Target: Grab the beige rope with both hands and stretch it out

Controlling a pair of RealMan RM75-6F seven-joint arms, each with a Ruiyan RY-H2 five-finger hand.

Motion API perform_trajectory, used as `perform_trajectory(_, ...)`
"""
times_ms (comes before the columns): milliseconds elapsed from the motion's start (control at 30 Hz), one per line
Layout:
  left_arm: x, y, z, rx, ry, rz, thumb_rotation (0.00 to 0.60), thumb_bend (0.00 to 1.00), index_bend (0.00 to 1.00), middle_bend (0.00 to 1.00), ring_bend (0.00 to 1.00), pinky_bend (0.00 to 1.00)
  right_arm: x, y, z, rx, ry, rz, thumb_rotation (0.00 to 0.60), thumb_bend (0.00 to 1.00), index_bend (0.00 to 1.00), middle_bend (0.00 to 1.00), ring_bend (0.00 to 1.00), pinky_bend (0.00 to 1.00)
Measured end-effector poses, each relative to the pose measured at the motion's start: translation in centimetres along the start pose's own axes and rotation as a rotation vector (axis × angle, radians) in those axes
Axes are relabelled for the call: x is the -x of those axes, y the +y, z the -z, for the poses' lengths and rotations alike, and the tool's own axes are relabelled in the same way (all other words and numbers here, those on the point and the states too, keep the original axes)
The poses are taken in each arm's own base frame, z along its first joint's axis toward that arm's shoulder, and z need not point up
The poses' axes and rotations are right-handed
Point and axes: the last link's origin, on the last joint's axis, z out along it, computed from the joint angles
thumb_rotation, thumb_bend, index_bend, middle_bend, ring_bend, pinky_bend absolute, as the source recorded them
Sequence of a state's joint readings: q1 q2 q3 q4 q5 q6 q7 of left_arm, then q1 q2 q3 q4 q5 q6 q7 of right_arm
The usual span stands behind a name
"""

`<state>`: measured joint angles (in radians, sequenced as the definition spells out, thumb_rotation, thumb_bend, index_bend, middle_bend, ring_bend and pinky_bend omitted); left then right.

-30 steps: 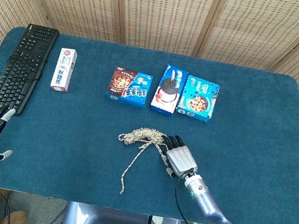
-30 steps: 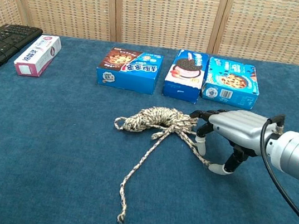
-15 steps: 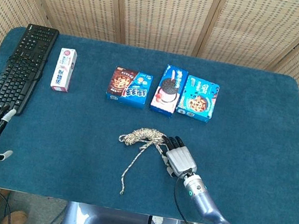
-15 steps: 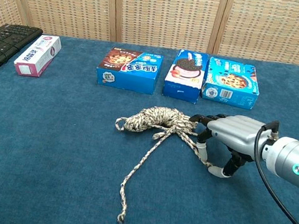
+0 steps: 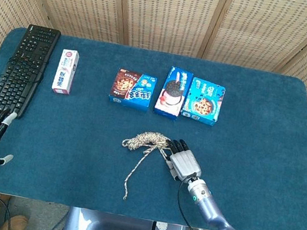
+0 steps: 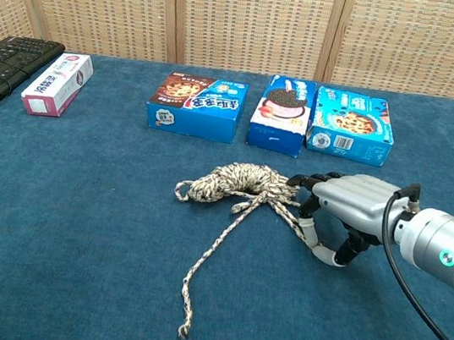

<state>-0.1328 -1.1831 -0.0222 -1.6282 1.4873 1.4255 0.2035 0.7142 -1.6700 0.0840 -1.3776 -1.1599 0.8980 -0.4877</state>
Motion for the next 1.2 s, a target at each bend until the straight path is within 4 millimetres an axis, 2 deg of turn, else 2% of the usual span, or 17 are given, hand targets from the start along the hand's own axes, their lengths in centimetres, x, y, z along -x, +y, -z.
perform_trajectory(267,0.0,0.4,0.0,0.025,0.007,0.005,0.600,0.00,0.00,0.00,0.00,0.00,-0.8,-0.1,0.1,-0.024,0.040,0.002,0.600,0.43,0.61,0.06,0.00,0.00)
perform_trajectory(767,0.0,3.8,-0.5,0.206,0.019,-0.050,0.600,0.00,0.00,0.00,0.00,0.00,-2.6,0.9,0.9,-0.091,0.117,0.102,0.600,0.43,0.63,0.08,0.00,0.00)
perform_trajectory(833,0.0,4.7,-0.7,0.258,0.024,-0.077,0.600,0.00,0.05,0.00,0.00,0.00,-2.7,0.9,0.9,-0.098,0.123,0.109,0.600,0.43,0.63,0.08,0.00,0.00)
perform_trajectory(967,0.4,7.2,-1.8,0.403,0.028,-0.148,0.600,0.00,0.25,0.00,0.00,0.00,-3.0,1.1,0.9,-0.109,0.137,0.125,0.600,0.43,0.63,0.08,0.00,0.00)
perform_trajectory(1033,0.8,9.0,-2.6,0.501,0.035,-0.175,0.600,0.00,0.31,0.00,0.00,0.00,-3.1,1.1,0.8,-0.112,0.140,0.134,0.600,0.43,0.63,0.08,0.00,0.00)
perform_trajectory(1200,2.0,11.7,-4.3,0.647,0.017,-0.216,0.600,0.06,0.39,0.00,0.00,0.00,-3.1,1.3,0.7,-0.109,0.136,0.133,0.600,0.43,0.63,0.08,0.00,0.00)
